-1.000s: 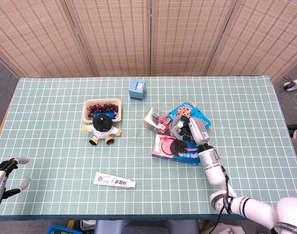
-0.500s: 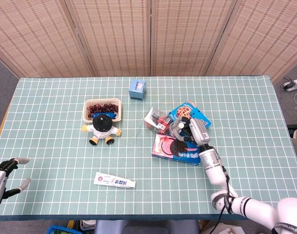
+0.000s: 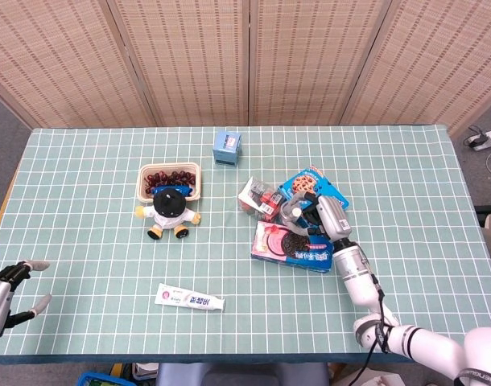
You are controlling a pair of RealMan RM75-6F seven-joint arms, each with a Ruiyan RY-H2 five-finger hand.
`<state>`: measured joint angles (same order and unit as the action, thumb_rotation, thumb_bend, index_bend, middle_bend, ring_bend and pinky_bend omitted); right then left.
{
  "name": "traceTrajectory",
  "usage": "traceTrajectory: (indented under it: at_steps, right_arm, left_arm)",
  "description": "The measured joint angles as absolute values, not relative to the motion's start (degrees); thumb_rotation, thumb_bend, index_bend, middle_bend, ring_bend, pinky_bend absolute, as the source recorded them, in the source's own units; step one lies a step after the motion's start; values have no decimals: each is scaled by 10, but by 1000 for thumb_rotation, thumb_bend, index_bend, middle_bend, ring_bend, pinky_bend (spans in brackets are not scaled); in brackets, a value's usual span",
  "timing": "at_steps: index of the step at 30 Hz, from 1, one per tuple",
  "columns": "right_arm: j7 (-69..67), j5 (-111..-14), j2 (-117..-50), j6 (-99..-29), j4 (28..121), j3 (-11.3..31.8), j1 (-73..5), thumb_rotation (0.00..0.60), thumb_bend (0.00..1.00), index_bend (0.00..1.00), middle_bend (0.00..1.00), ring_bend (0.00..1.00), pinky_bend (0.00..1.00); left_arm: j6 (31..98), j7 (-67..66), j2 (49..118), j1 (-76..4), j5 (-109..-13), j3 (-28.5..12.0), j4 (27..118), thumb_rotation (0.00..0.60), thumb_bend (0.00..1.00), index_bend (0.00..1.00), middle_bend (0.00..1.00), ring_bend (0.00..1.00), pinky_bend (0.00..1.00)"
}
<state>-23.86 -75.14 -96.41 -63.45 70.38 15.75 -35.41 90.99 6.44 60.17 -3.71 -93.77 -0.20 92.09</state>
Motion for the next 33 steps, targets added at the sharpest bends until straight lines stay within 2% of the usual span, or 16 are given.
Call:
traceTrajectory:
  at_steps: [3, 8, 14, 18, 23, 25, 26, 29, 31, 33]
  right_arm:
    - [-243, -760, -960, -641, 706, 156, -352, 600, 4, 339, 1000, 1000, 1000]
    - [-240, -782, -944, -673, 722, 148, -340, 600, 0, 319, 1000, 1000, 1000]
    - [-206, -815, -893, -725, 775, 126, -305, 600, 0, 303, 992, 1000, 1000]
    - [-160, -841, -846, -762, 827, 101, -274, 600, 0, 300, 931, 990, 1000]
    - [-75, -867, -785, -809, 902, 65, -225, 600, 5, 297, 793, 864, 982]
    - [-39, -877, -759, -828, 931, 46, -201, 600, 16, 297, 736, 800, 930]
    - [-25, -881, -748, -835, 941, 38, -191, 600, 23, 297, 695, 751, 874]
    - [16, -892, -715, -857, 964, 12, -158, 600, 34, 297, 575, 582, 655]
    - [35, -897, -699, -868, 970, -4, -138, 600, 38, 297, 488, 451, 475]
    - [43, -897, -692, -878, 971, -11, -122, 600, 44, 297, 442, 386, 382]
  left_arm:
    - [910, 65, 602, -37, -938, -2, 921, 600, 241, 421, 397, 443, 594]
    - [910, 66, 602, -37, -938, -2, 921, 600, 242, 422, 397, 443, 594]
    - [906, 63, 603, -38, -937, -1, 920, 600, 241, 423, 397, 443, 593]
    - [900, 60, 605, -40, -931, -3, 918, 600, 241, 424, 397, 443, 594]
    - [895, 50, 608, -42, -928, -4, 919, 600, 241, 424, 397, 443, 594]
    - [895, 43, 610, -42, -929, -3, 920, 600, 241, 424, 397, 443, 593]
    - [894, 40, 611, -43, -930, -2, 920, 600, 241, 424, 397, 443, 594]
    - [889, 31, 615, -44, -930, -2, 920, 600, 241, 424, 397, 443, 594]
    - [885, 26, 618, -46, -928, -2, 919, 600, 241, 424, 397, 443, 594]
    - [882, 22, 621, -48, -925, -3, 916, 600, 241, 424, 397, 443, 594]
